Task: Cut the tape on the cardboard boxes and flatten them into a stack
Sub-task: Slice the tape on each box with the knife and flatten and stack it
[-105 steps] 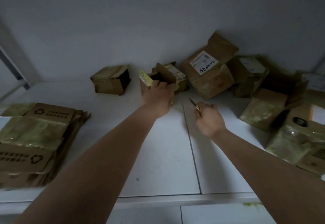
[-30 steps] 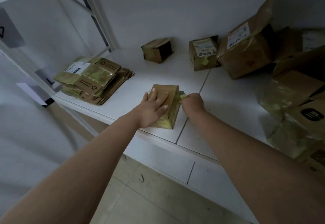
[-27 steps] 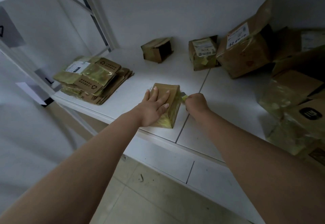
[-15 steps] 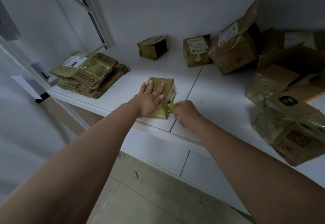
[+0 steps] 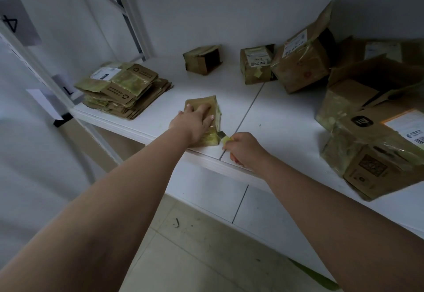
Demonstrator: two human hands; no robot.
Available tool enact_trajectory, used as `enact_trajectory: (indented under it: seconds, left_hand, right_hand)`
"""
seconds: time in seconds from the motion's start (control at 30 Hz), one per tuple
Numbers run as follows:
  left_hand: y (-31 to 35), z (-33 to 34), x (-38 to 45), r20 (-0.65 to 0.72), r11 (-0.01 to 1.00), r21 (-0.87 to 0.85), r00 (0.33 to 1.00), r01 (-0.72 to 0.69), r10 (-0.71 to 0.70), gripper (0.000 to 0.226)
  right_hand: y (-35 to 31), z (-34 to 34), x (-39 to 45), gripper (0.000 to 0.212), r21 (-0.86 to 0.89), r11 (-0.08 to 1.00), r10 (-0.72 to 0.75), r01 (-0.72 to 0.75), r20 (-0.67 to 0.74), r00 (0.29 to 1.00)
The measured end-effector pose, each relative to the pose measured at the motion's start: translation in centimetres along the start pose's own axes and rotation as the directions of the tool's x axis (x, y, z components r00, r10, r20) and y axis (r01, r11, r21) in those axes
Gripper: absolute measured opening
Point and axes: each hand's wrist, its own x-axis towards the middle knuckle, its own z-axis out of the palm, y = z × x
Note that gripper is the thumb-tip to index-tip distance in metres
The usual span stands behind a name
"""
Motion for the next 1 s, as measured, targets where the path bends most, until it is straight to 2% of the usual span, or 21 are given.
enact_trajectory:
  seconds: [0.1, 0.23, 0.33, 0.5, 0.77, 1.0]
  left_hand:
    - [0.4, -0.3, -1.0, -0.072, 0.999, 0.039, 0.997, 0.036, -0.033, 0.053]
    - [0.8, -0.5, -1.4, -0.085, 0.996, 0.063, 0.994, 0.068, -0.063, 0.058]
    - [1.0, -0.4, -1.3, -0.088, 0.994, 0.062, 0.992, 0.091, -0.085, 0.058]
    - [1.7, -0.5, -1.0, -0.125, 0.993, 0.044, 0.987, 0.106, -0.099, 0.056]
    - [1.6, -0.2, -1.0, -0.151, 0.996, 0.032, 0.985, 0.089, -0.083, 0.057]
    - [1.5, 0.0, -0.7, -0.144, 0.995, 0.047, 0.986, 0.086, -0.078, 0.058]
  right_hand:
    - [1.0, -0.1, 0.5, 0.033, -0.158, 0.984, -0.095, 0.083, -0.069, 0.993]
    - [1.7, -0.3, 0.2, 0.025, -0.488, 0.856, -0.245, 0.170, -0.095, 0.965]
    - [2.6, -0.5, -0.3, 0.020, -0.612, 0.758, -0.350, 0.226, -0.088, 0.933]
    - [3.4, -0.4, -0.7, 0.018, -0.658, 0.698, -0.440, 0.284, -0.081, 0.894]
    - [3.0, 0.2, -0.1, 0.026, -0.726, 0.630, -0.460, 0.276, -0.063, 0.886]
    - [3.5, 0.7, 0.5, 0.026, -0.737, 0.619, -0.480, 0.274, -0.079, 0.873]
